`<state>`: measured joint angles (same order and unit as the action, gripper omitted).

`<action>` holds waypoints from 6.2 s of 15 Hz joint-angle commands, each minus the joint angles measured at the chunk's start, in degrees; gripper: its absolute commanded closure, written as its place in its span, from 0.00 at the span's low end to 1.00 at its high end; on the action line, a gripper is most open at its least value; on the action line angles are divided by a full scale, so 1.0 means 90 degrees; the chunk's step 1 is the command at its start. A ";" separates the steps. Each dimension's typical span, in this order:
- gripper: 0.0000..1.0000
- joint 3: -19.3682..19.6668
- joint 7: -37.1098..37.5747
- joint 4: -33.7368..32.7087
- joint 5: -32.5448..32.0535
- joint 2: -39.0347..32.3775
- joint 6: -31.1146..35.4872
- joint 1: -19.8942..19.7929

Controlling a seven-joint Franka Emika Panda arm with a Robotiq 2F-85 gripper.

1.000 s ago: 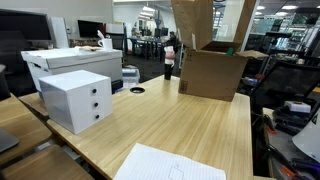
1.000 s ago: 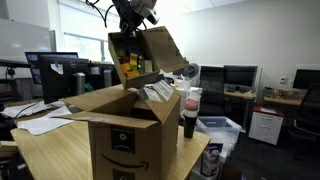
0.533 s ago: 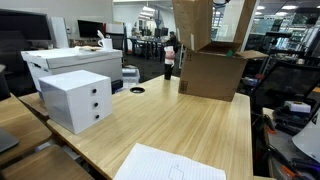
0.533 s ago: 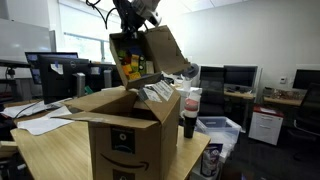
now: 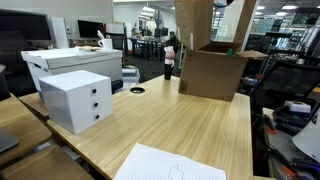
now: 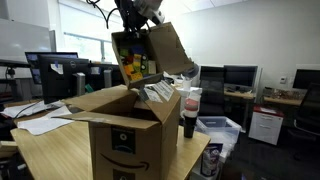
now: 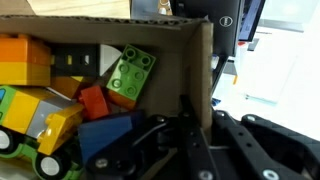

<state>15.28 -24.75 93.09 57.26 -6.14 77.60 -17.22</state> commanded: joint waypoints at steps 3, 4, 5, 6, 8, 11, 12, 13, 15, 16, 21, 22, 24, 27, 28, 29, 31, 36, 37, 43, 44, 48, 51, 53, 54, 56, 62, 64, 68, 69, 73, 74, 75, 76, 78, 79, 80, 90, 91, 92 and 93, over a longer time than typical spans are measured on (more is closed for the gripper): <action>0.97 0.0079 -0.0319 0.0202 0.0385 0.0160 0.0009 -0.0111; 0.97 0.0095 -0.0343 0.0224 0.0415 0.0171 0.0044 -0.0117; 0.97 0.0107 -0.0399 0.0249 0.0454 0.0188 0.0089 -0.0125; 0.97 0.0119 -0.0425 0.0284 0.0480 0.0212 0.0144 -0.0137; 0.97 0.0142 -0.0492 0.0345 0.0532 0.0246 0.0260 -0.0142; 0.97 0.0167 -0.0548 0.0450 0.0550 0.0312 0.0490 -0.0119; 0.97 0.0169 -0.0588 0.0483 0.0536 0.0334 0.0579 -0.0111; 0.97 0.0167 -0.0628 0.0528 0.0520 0.0362 0.0678 -0.0103; 0.97 0.0158 -0.0712 0.0594 0.0515 0.0369 0.0830 -0.0090; 0.97 0.0154 -0.0775 0.0633 0.0532 0.0377 0.0896 -0.0088; 0.97 0.0132 -0.1302 0.0952 0.0634 0.0414 0.1305 -0.0069; 0.97 0.0130 -0.1424 0.1011 0.0685 0.0429 0.1333 -0.0070; 0.97 0.0138 -0.1602 0.1143 0.0766 0.0515 0.1365 -0.0069; 0.97 0.0156 -0.1829 0.1377 0.0929 0.0683 0.1420 -0.0066; 0.97 0.0160 -0.1892 0.1451 0.0976 0.0730 0.1448 -0.0062; 0.97 0.0167 -0.1940 0.1528 0.1018 0.0789 0.1464 -0.0060; 0.97 0.0182 -0.2064 0.1666 0.1085 0.0899 0.1492 -0.0054; 0.97 0.0238 -0.2397 0.2112 0.1241 0.1242 0.1581 -0.0056; 0.97 0.0248 -0.2471 0.2174 0.1240 0.1297 0.1600 -0.0055; 0.97 0.0352 -0.2873 0.2562 0.1294 0.1586 0.1602 -0.0067; 0.97 0.0368 -0.2943 0.2609 0.1316 0.1616 0.1600 -0.0069; 0.97 0.0433 -0.3210 0.2789 0.1442 0.1713 0.1580 -0.0074; 0.97 0.0462 -0.3367 0.2884 0.1495 0.1744 0.1564 -0.0075; 0.97 0.0471 -0.3467 0.2931 0.1535 0.1753 0.1557 -0.0074; 0.97 0.0475 -0.3528 0.2955 0.1566 0.1756 0.1553 -0.0074; 0.97 0.0485 -0.3656 0.3017 0.1685 0.1762 0.1536 -0.0078; 0.97 0.0525 -0.4047 0.3180 0.2028 0.1791 0.1446 -0.0102; 0.97 0.0547 -0.4084 0.3220 0.2087 0.1824 0.1394 -0.0113; 0.97 0.0565 -0.4240 0.3334 0.2185 0.1898 0.1397 -0.0115; 0.97 0.0567 -0.4243 0.3366 0.2189 0.1921 0.1398 -0.0116; 0.97 0.0569 -0.4357 0.3543 0.2231 0.2049 0.1384 -0.0112; 0.97 0.0571 -0.4351 0.3585 0.2242 0.2075 0.1373 -0.0113; 0.97 0.0575 -0.4405 0.3633 0.2281 0.2098 0.1378 -0.0115; 0.97 0.0582 -0.4384 0.3691 0.2314 0.2129 0.1382 -0.0123; 0.97 0.0591 -0.4400 0.3786 0.2394 0.2171 0.1402 -0.0137; 0.97 0.0597 -0.4406 0.3827 0.2418 0.2188 0.1399 -0.0144; 0.97 0.0605 -0.4407 0.3866 0.2439 0.2204 0.1402 -0.0153; 0.97 0.0681 -0.4391 0.3920 0.2709 0.2159 0.1388 -0.0172; 0.97 0.0688 -0.4399 0.3917 0.2737 0.2152 0.1384 -0.0172; 0.97 0.0688 -0.4412 0.3914 0.2770 0.2146 0.1389 -0.0168; 0.97 0.0695 -0.4463 0.3914 0.2861 0.2126 0.1360 -0.0157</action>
<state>21.85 -62.48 127.16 80.07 12.00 90.53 -17.91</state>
